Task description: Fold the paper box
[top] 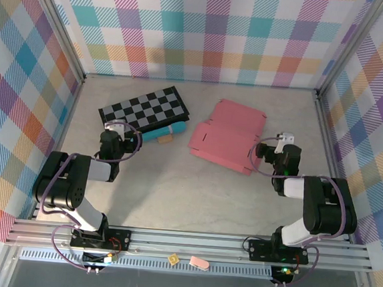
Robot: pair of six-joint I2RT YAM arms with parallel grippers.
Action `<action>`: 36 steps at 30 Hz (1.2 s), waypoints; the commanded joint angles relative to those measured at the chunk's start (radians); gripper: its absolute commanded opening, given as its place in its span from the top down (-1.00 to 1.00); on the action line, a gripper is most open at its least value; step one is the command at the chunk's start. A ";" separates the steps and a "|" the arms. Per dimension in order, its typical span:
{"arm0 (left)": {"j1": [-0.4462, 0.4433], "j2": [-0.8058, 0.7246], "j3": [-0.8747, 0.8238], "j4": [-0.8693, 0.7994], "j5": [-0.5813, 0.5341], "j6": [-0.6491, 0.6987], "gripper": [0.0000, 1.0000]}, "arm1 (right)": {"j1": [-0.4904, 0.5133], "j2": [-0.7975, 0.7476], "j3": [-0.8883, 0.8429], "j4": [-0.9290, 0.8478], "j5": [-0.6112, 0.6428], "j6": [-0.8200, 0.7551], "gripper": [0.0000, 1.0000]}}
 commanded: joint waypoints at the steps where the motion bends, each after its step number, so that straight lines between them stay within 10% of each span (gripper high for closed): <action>1: -0.003 0.003 -0.006 0.018 -0.008 -0.003 -0.99 | 0.008 0.009 0.017 0.006 -0.021 -0.010 -0.98; 29: -0.008 -0.003 -0.008 0.025 -0.017 0.000 -0.99 | 0.007 -0.021 0.019 -0.017 0.010 0.000 -0.98; 36: -0.141 -0.229 0.102 -0.263 -0.317 0.037 -0.99 | 0.026 -0.217 0.119 -0.315 0.269 0.090 -0.98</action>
